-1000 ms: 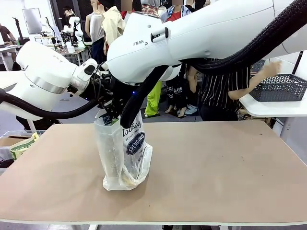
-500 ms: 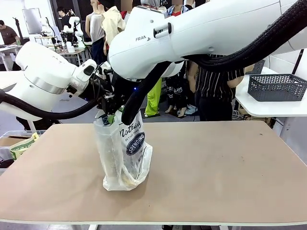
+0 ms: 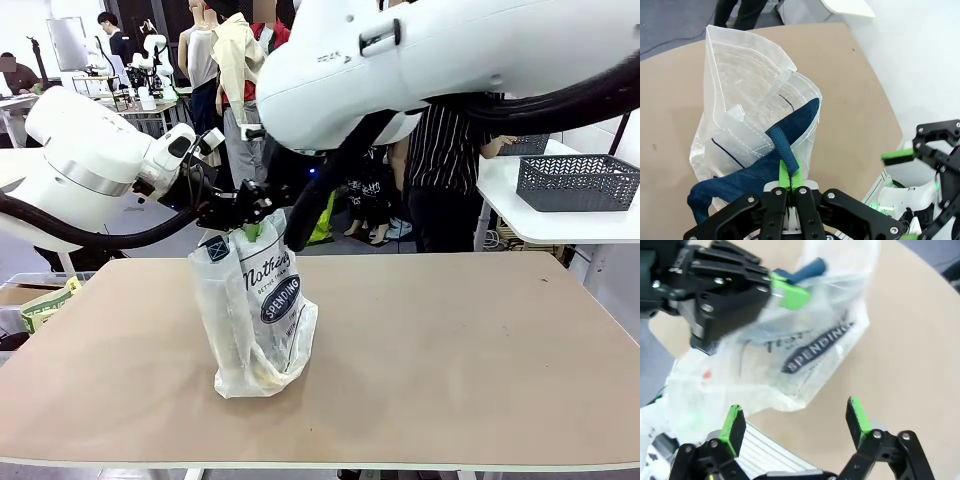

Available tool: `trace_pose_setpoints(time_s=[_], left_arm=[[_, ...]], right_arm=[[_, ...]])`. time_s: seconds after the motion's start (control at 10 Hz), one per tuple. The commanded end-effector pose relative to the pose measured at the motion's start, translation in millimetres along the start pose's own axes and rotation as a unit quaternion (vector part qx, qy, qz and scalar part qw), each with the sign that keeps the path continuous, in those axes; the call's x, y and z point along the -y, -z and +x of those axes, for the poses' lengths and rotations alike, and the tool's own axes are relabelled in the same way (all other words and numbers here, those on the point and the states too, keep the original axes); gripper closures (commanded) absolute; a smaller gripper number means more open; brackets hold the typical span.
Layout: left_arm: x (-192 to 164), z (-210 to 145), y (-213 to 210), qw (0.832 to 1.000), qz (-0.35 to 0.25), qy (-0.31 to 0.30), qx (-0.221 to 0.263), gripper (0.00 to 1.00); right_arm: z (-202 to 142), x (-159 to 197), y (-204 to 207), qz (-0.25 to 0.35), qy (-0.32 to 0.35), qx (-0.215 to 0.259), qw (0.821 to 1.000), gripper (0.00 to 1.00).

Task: Transfer purchased items from the store into the shopping bag.
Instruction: Move the Reusable shopping bag to the right side of the table.

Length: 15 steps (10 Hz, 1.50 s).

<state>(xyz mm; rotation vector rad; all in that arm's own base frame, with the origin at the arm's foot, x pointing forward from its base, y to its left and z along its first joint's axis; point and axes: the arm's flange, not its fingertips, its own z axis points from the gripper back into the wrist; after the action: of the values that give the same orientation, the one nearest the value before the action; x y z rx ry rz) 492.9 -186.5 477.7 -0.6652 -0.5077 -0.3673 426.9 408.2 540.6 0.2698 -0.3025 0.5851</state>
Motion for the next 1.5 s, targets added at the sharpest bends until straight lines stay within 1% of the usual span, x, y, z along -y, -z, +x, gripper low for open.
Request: trace_pose_setpoints(time_s=[0.0, 0.1, 0.2, 0.4, 0.5, 0.6, 0.7, 0.8, 0.9, 1.0, 1.1, 1.2, 1.4], left_arm=[[-7, -7, -2, 1.000, 0.000, 0.012, -0.014, 1.00], [-9, -7, -3, 1.000, 0.002, 0.016, -0.016, 1.00], [-7, -7, -7, 1.000, 0.006, 0.020, -0.015, 1.00], [-5, -6, -16, 0.999, 0.012, 0.034, -0.014, 1.00], [-5, -6, -20, 0.999, 0.018, 0.039, -0.007, 1.00], [-5, -6, -23, 0.999, 0.026, 0.039, -0.003, 1.00], [-4, -7, -23, 0.999, 0.031, 0.043, -0.006, 1.00], [-4, -6, -23, 0.998, 0.030, 0.048, -0.005, 1.00], [-3, -7, -22, 0.998, 0.031, 0.049, -0.005, 1.00], [-3, -8, -21, 0.998, 0.033, 0.052, -0.010, 1.00], [-2, -7, -22, 0.998, 0.041, 0.055, -0.011, 1.00], [-1, -4, -22, 0.997, 0.051, 0.053, -0.016, 1.00], [5, 8, -38, 0.995, 0.083, 0.056, -0.012, 1.00]], right_arm=[[-35, 24, -23, 0.010, 0.036, 0.026, 0.999, 0.00], [-47, 41, -35, -0.002, 0.057, 0.041, 0.998, 0.00], [-63, 61, -47, -0.029, 0.097, 0.051, 0.994, 0.00], [-87, 103, -67, -0.084, 0.191, 0.032, 0.977, 0.00], [-99, 126, -73, -0.113, 0.219, 0.015, 0.969, 0.00], [-115, 149, -75, -0.157, 0.257, -0.025, 0.953, 0.00], [-130, 172, -83, -0.189, 0.305, -0.041, 0.932, 0.00], [-146, 190, -92, -0.193, 0.334, -0.050, 0.921, 0.00], [-163, 206, -93, -0.190, 0.378, -0.047, 0.905, 0.00], [-180, 223, -87, -0.198, 0.432, -0.044, 0.879, 0.00], [-194, 238, -78, -0.204, 0.468, -0.045, 0.859, 0.00], [-169, 224, -94, -0.200, 0.383, -0.054, 0.900, 0.00], [-169, 224, -94, -0.200, 0.383, -0.054, 0.900, 0.00]])
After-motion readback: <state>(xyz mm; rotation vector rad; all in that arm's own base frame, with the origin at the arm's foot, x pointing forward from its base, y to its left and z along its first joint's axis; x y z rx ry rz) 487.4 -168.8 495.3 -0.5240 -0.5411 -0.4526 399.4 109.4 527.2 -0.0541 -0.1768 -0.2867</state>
